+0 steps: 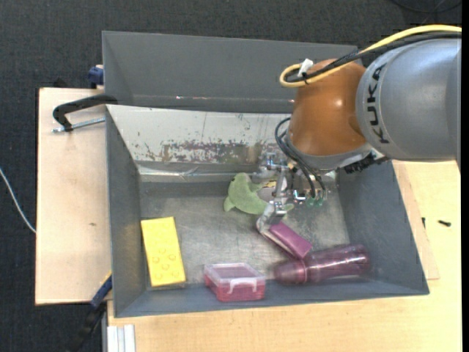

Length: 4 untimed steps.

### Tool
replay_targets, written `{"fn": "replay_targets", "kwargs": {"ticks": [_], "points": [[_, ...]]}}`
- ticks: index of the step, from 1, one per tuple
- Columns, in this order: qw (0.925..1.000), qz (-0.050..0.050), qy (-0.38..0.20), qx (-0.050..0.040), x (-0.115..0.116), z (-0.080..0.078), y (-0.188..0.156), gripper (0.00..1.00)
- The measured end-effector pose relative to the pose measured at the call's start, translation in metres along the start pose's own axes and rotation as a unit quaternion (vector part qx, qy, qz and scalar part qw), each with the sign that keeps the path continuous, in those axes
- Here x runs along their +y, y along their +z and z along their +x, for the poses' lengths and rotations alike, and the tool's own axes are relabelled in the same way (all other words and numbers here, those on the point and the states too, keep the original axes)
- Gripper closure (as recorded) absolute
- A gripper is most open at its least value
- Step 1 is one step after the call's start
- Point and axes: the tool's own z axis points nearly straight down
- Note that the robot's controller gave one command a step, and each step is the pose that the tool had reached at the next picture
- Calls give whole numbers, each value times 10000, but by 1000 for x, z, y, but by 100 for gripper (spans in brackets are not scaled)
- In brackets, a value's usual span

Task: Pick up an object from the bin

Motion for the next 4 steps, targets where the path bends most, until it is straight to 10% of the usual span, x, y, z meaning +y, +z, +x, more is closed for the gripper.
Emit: {"fn": "replay_targets", "kwargs": {"ticks": [1, 2, 3, 4], "points": [[10000, -1, 3, -41, 0, -2, -4, 0], [9998, 11, 19, -196, 9, -19, 52, 100], [9998, 11, 21, -195, 9, -19, 52, 100], [10000, 0, 13, -60, 13, -28, -59, 100]]}}
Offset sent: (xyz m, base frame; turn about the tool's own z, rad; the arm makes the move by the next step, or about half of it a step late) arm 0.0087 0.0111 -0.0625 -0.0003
